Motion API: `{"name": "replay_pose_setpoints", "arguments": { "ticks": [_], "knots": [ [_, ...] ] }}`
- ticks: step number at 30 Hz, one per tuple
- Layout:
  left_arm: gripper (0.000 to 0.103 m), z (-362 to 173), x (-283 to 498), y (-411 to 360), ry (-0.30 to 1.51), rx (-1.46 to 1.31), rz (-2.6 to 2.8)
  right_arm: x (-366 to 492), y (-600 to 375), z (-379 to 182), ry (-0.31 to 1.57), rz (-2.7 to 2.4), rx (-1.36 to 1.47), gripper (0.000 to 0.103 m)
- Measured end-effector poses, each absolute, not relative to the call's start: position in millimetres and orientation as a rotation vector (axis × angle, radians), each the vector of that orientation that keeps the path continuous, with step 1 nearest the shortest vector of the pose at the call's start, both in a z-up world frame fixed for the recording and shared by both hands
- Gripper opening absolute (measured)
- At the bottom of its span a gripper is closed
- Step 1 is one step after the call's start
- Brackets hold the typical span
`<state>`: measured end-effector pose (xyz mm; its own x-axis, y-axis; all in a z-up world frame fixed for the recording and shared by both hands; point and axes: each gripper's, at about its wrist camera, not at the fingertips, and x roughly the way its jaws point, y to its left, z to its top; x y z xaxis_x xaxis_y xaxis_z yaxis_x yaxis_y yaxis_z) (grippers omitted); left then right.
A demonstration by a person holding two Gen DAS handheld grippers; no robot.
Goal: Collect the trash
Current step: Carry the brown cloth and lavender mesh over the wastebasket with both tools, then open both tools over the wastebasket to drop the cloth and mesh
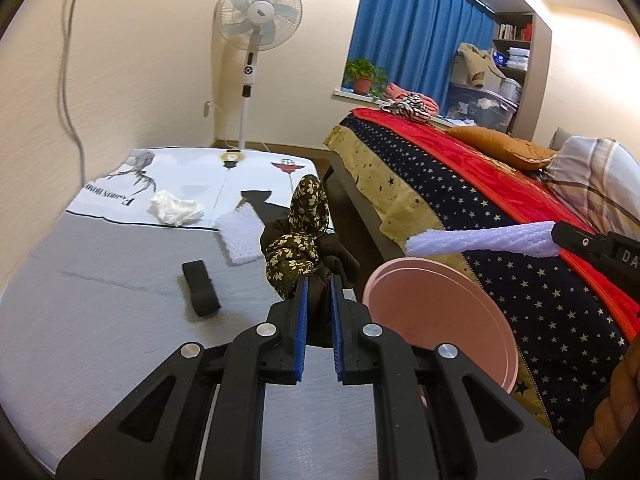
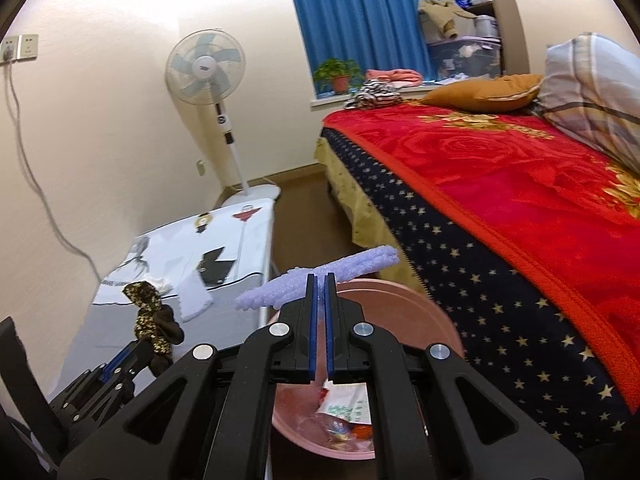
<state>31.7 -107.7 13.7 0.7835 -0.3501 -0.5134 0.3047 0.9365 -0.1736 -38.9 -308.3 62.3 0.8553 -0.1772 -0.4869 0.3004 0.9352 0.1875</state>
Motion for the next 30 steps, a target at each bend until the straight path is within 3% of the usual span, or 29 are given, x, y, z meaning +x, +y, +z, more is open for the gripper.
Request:
{"name": "replay_pose_setpoints", "arguments": {
  "ticks": [27, 30],
  "knots": [
    [0.011, -13.8, 43.1, -184.9, 0.678, -0.033, -0.591, -33.7, -343.6, 44.0, 0.520, -0.442, 0.265, 0.004],
    [0.019, -20.7, 45.8, -191.2, 0.714, -0.048, -0.637, -32.0, -346.5, 41.6, 0.534, -0.466, 0.271, 0.010]
  ]
}}
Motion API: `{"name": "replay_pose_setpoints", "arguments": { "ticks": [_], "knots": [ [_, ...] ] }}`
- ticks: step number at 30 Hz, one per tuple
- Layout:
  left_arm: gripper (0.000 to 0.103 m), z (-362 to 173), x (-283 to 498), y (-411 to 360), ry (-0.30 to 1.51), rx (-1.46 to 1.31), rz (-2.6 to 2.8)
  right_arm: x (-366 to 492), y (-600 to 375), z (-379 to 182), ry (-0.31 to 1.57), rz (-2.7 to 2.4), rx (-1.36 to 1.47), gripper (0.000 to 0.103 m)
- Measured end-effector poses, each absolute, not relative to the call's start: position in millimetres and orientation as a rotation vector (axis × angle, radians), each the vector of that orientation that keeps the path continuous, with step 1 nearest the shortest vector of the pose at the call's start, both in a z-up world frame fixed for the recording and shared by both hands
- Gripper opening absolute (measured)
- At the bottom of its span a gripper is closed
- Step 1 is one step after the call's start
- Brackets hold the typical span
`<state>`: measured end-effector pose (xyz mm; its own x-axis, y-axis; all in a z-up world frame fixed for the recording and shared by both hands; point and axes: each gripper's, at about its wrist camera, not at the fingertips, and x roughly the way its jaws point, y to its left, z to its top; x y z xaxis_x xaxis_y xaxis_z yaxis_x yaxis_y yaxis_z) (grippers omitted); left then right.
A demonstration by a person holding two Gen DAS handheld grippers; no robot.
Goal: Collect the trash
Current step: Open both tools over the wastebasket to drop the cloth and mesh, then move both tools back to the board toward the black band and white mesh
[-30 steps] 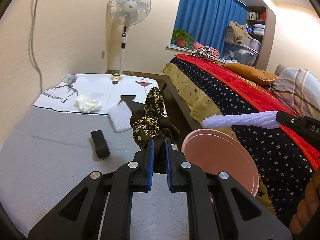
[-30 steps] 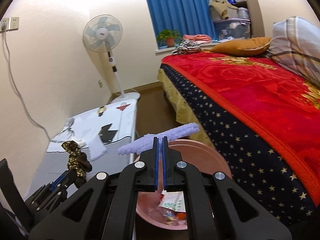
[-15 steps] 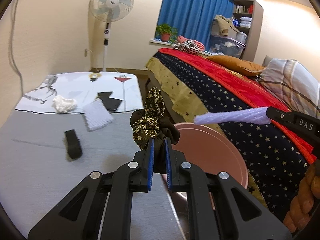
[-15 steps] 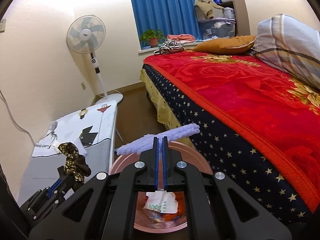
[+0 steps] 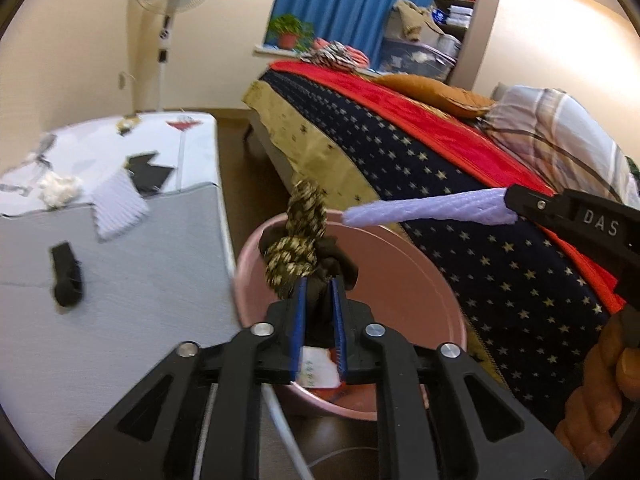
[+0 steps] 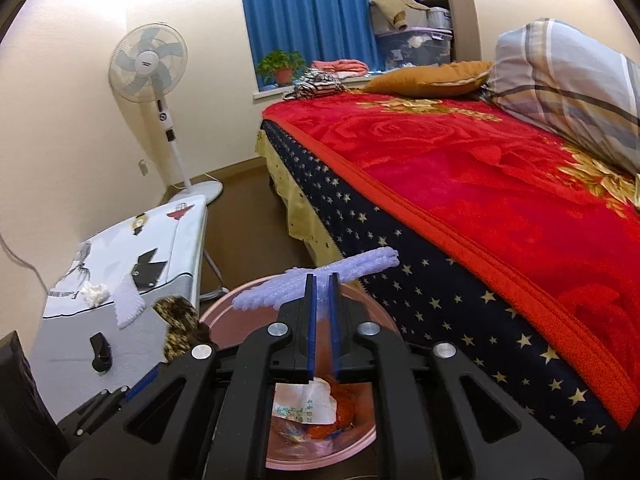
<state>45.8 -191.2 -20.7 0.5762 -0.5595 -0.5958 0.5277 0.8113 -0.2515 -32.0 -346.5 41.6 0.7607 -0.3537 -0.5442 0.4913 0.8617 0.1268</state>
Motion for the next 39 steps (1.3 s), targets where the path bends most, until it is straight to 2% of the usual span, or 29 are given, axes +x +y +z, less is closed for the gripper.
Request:
{"name": "replay_pose_setpoints", "arguments": {
  "ticks": [1, 2, 4, 5, 21, 39],
  "knots": [
    [0.033, -23.1, 47.0, -191.7, 0.727, -0.055, -0.641, -31.5, -347.3, 40.4, 0.542, -0.474, 0.272, 0.013],
    [0.039, -26.1, 48.4, -190.7, 0.737, -0.060, -0.636, -31.5, -347.8, 39.3, 0.546, -0.478, 0.276, 0.027],
    [0.039, -28.6, 48.6, -187.9, 0.737, -0.055, -0.614, -33.5, -347.3, 39.9, 0.534, -0.498, 0.277, 0.048],
    [0.039, -28.9, 49.0, -185.1, 0.735, -0.053, -0.598, -34.0, -346.3, 40.4, 0.528, -0.502, 0.278, 0.050],
    [0.039, -20.8, 60.1, -110.2, 0.664, -0.081, -0.333, -15.1, -297.5, 37.8, 0.503, -0.254, 0.262, 0.050],
    [0.041, -40.8, 101.2, -49.0, 0.724, -0.126, -0.088, 43.4, -249.4, 9.7, 0.543, -0.060, 0.265, 0.050]
  ]
}}
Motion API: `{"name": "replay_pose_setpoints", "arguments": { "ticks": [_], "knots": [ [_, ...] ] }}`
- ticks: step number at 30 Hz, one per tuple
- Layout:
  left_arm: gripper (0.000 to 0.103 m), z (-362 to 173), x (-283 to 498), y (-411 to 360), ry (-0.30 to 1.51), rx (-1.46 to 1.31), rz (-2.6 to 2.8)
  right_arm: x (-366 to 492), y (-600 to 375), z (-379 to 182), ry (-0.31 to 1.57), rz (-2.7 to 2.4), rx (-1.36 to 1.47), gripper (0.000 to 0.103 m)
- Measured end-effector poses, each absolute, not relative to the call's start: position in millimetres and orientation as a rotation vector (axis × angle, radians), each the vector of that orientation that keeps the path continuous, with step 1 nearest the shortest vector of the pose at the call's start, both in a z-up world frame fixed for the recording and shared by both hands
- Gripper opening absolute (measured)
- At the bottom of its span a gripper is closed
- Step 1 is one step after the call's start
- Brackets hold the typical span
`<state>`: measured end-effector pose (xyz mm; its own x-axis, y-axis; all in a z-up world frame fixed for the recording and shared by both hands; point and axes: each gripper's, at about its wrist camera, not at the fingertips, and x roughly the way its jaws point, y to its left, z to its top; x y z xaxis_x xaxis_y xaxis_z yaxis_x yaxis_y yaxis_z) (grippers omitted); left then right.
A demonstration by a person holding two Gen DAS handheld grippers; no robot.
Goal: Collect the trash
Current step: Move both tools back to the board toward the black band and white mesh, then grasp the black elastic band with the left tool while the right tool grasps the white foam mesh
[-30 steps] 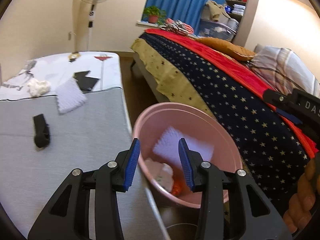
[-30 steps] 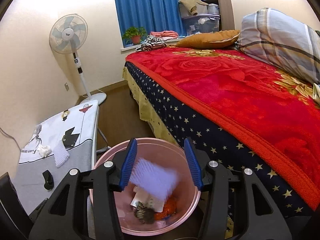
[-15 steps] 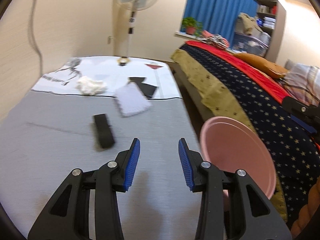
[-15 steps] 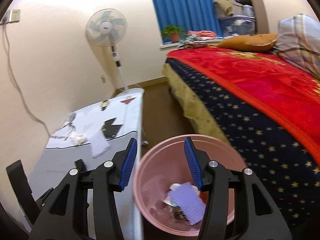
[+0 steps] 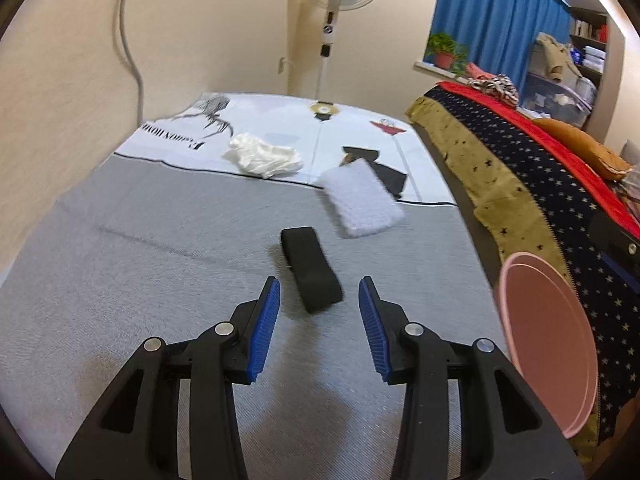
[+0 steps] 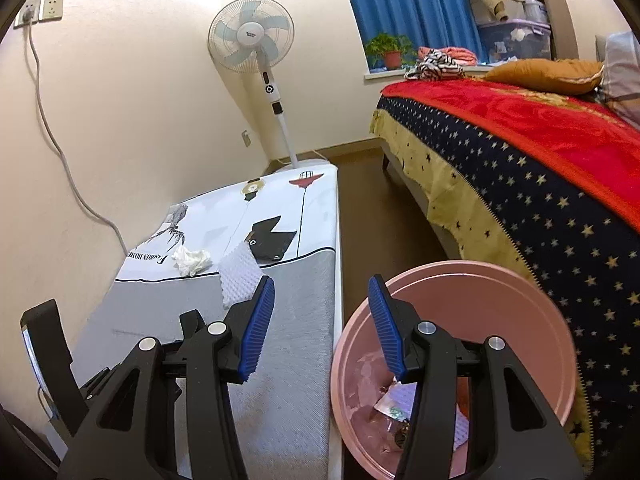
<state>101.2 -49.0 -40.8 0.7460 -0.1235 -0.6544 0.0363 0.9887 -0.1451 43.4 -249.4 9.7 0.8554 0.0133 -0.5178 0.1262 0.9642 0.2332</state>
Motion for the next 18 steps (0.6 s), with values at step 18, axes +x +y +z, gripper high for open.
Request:
{"name": "replay_pose_setpoints", "arguments": {
  "ticks": [18],
  "knots": [
    [0.045, -59.4, 125.8, -50.6, 0.822, -0.135, -0.096, 93.1, -234.3, -16.2, 0.604, 0.021, 0.301, 0.050]
  ]
}}
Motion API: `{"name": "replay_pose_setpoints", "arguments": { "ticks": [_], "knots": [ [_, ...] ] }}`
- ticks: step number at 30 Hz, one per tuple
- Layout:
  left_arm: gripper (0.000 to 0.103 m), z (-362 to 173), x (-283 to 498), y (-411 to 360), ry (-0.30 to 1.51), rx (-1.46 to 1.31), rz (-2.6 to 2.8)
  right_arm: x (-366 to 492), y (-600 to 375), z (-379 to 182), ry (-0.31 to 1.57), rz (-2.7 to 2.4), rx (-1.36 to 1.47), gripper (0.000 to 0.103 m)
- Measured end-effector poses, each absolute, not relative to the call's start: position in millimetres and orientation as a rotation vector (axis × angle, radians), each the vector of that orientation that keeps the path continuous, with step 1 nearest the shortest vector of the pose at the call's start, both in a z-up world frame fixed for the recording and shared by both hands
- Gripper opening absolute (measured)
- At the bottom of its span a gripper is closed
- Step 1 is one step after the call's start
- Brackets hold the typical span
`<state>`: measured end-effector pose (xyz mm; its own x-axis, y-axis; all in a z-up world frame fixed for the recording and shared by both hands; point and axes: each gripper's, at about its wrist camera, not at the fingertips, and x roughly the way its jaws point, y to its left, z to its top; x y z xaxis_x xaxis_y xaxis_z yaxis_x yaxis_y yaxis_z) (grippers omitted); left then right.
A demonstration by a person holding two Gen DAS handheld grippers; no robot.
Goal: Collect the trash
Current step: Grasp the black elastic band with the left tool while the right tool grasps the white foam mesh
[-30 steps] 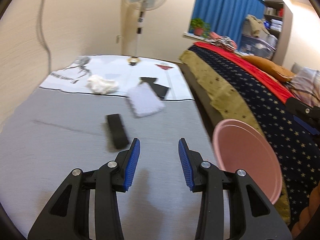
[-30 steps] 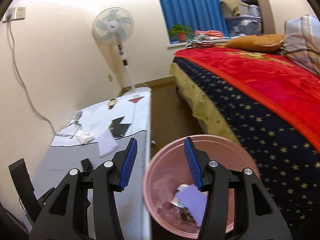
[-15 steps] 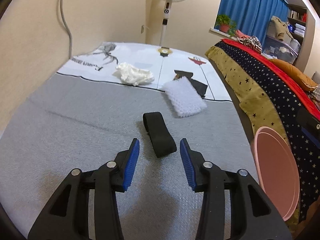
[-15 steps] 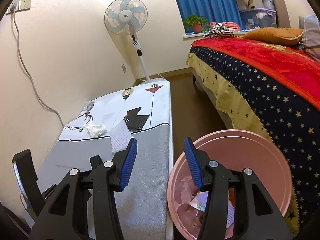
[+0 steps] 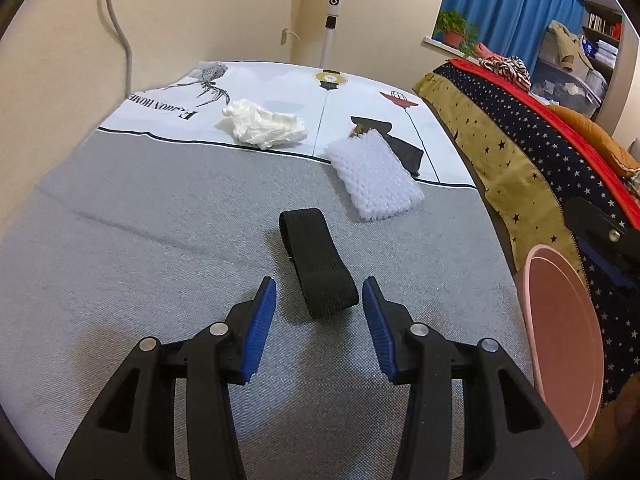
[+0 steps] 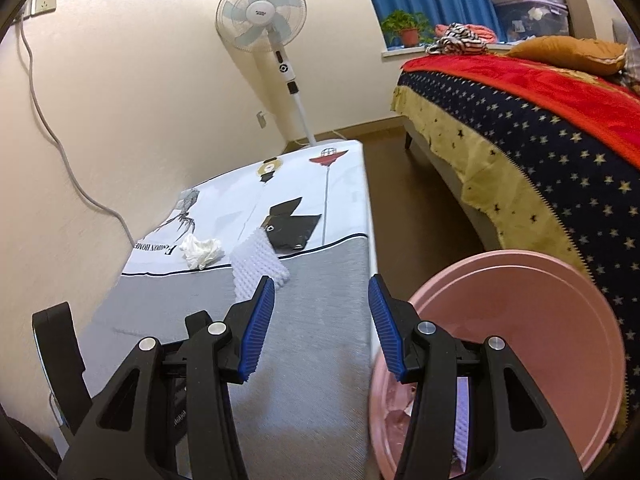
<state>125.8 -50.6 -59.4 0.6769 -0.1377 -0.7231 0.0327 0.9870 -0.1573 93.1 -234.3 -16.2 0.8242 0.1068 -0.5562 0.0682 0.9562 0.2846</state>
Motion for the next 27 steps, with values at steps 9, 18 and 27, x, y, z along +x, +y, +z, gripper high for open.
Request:
{"name": "replay_pose_setpoints", "arguments": {
  "ticks": [9, 18, 27],
  "knots": [
    [0.024, -60.5, 130.4, -41.1, 0.831, -0.152, -0.072, 128.6, -220.1, -35.1, 0.680, 0.096, 0.322, 0.050],
    [0.024, -59.6, 136.7, -17.2, 0.818, -0.193, 0.031, 172.5, -201.9, -58.0, 0.774, 0.155, 0.297, 0.050],
    [0.024, -60.0, 139.7, -10.4, 0.814, -0.210, 0.057, 212.4, -192.2, -74.9, 0.835, 0.175, 0.286, 0.050]
  ]
}}
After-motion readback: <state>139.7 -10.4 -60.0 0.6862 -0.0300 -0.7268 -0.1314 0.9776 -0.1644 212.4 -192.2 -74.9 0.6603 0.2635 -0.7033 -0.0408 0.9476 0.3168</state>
